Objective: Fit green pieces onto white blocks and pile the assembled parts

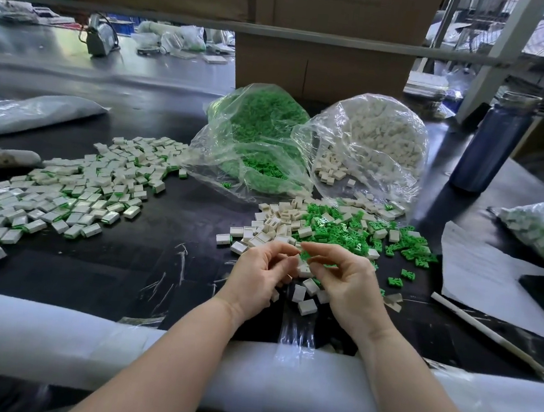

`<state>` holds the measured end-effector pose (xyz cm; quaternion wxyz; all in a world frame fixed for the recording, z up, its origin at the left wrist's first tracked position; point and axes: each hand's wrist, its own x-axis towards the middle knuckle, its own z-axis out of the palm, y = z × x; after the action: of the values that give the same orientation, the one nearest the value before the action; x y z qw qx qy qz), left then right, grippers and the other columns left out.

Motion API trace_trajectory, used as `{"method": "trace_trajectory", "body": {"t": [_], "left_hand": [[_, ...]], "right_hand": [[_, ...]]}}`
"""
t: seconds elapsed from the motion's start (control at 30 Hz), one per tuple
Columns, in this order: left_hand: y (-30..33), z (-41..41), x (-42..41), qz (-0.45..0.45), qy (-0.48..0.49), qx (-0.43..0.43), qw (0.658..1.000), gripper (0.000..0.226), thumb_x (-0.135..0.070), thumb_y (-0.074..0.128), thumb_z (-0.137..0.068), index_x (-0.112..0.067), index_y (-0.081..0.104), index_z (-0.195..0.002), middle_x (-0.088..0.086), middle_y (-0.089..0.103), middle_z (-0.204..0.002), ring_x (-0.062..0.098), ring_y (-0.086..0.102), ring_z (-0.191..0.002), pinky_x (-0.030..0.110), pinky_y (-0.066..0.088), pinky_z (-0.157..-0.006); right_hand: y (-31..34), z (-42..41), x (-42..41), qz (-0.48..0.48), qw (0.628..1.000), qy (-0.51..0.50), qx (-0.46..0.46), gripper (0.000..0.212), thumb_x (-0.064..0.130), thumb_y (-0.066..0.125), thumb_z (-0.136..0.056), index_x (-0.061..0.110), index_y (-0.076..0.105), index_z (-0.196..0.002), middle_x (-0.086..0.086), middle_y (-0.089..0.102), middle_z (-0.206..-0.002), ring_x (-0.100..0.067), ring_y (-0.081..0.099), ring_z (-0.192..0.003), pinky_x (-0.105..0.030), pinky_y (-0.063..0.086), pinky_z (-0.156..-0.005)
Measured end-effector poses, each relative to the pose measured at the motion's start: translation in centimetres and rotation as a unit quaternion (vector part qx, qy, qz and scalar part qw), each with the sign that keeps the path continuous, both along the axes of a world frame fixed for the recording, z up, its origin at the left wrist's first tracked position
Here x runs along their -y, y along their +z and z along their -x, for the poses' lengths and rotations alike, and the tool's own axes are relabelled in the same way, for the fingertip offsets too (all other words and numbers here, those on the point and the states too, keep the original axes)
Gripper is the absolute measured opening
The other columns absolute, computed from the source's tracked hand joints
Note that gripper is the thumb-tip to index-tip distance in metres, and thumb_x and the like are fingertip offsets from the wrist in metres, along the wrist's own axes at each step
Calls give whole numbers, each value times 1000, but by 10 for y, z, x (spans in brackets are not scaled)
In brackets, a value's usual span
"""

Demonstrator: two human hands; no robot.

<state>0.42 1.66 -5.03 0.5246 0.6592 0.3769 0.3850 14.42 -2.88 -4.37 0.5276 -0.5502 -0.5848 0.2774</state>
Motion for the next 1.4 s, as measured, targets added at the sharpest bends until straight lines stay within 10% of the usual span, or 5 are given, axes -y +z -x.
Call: {"method": "trace_trajectory", "body": {"t": [0.43, 0.57, 1.4], "left_hand": [[1, -1, 3, -91, 5, -82, 992, 12, -18, 65, -84, -12, 70, -94, 8, 67, -91, 18, 62, -86, 25, 50, -82], [2, -1, 3, -74, 13, -61, 995, 8, -13, 64, -86, -15, 69, -90, 0, 66, -85, 7, 61, -80, 12, 47, -75], [1, 2, 6, -153, -7, -154, 976, 14, -12, 63, -86, -2, 72, -91, 17, 64, -92, 27, 57, -89, 40, 44, -87]], "right_hand": [[0, -2, 0, 31, 997, -58, 28, 14, 12, 69, -83, 22, 66, -73, 5, 65, -67, -5, 58, -63, -21, 52, -62], [3, 0, 0, 34, 998, -45, 14, 17, 8, 68, -83, 22, 66, -72, 4, 67, -69, 0, 59, -63, -14, 49, -63], [5, -1, 2, 94, 995, -10, 41, 19, 5, 65, -84, 15, 62, -68, 10, 53, -54, 1, 45, -48, -13, 37, -51]]}}
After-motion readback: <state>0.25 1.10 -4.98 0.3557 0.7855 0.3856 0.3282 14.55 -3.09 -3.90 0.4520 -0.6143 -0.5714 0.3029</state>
